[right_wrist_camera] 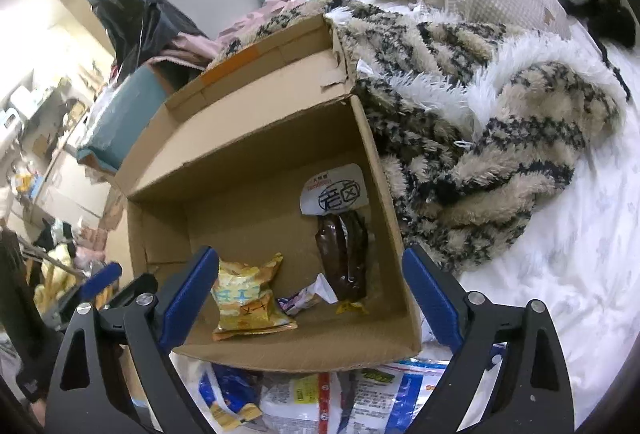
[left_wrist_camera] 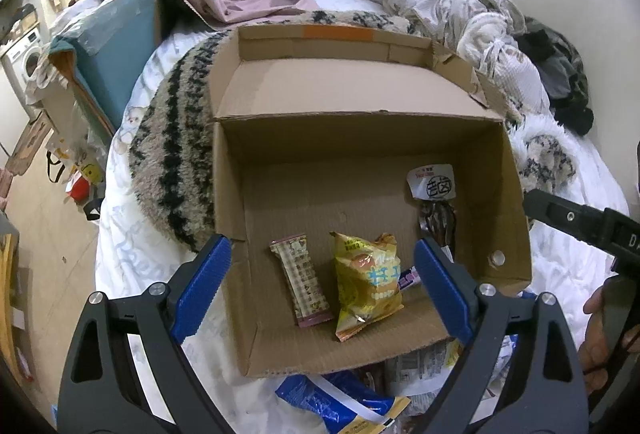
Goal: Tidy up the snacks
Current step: 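Open both tools to drop the chip bag and candy bar into the box, then move both tools back toward the remaining snacks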
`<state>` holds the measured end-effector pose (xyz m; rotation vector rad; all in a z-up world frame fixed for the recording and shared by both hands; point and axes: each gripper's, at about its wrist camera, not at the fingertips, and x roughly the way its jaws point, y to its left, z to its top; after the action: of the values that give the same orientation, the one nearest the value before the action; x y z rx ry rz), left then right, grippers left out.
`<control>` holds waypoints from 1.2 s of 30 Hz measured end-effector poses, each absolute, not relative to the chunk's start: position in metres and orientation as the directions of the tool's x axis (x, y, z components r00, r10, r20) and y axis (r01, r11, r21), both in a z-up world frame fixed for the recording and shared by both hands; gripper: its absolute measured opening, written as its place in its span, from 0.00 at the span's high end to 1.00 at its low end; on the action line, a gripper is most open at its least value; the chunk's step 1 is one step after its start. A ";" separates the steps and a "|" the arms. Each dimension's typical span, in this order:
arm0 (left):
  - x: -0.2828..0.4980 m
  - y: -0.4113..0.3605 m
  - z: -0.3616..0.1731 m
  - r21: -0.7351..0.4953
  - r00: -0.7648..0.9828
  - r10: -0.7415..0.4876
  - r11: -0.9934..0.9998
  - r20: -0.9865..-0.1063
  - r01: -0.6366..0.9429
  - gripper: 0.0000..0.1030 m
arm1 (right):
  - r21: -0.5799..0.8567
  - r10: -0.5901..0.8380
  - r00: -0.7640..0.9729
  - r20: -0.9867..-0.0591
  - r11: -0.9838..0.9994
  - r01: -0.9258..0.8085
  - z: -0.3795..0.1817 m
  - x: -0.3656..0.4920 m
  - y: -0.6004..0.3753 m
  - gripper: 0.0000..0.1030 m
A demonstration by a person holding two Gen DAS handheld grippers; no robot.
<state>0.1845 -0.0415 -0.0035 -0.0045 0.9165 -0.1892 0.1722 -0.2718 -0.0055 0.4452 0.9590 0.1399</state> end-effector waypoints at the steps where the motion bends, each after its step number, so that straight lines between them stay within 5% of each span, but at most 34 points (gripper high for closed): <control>1: 0.182 -0.040 -0.002 -0.085 0.597 -0.162 0.984 -0.786 0.156 0.12 | 0.420 0.303 0.578 -0.757 0.905 0.075 -0.003 0.170 -0.271 0.07; 21: 0.116 0.004 0.020 -0.096 0.630 -0.100 0.995 -0.771 0.041 0.11 | 0.407 0.297 0.615 -0.730 0.912 0.043 0.022 0.105 -0.263 0.07; 24: 0.104 0.004 0.024 -0.085 0.649 -0.087 0.996 -0.756 0.034 0.00 | 0.401 0.296 0.620 -0.727 0.915 0.034 0.023 0.091 -0.258 0.07; 36: 0.083 0.020 0.004 -0.127 0.577 -0.088 0.991 -0.812 -0.028 0.00 | 0.400 0.298 0.593 -0.748 0.915 0.045 0.011 0.049 -0.250 0.00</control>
<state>0.0829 0.0197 0.0041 -0.1312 0.9559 -0.0352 0.0491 -0.2498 0.0106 0.4022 0.9304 0.1520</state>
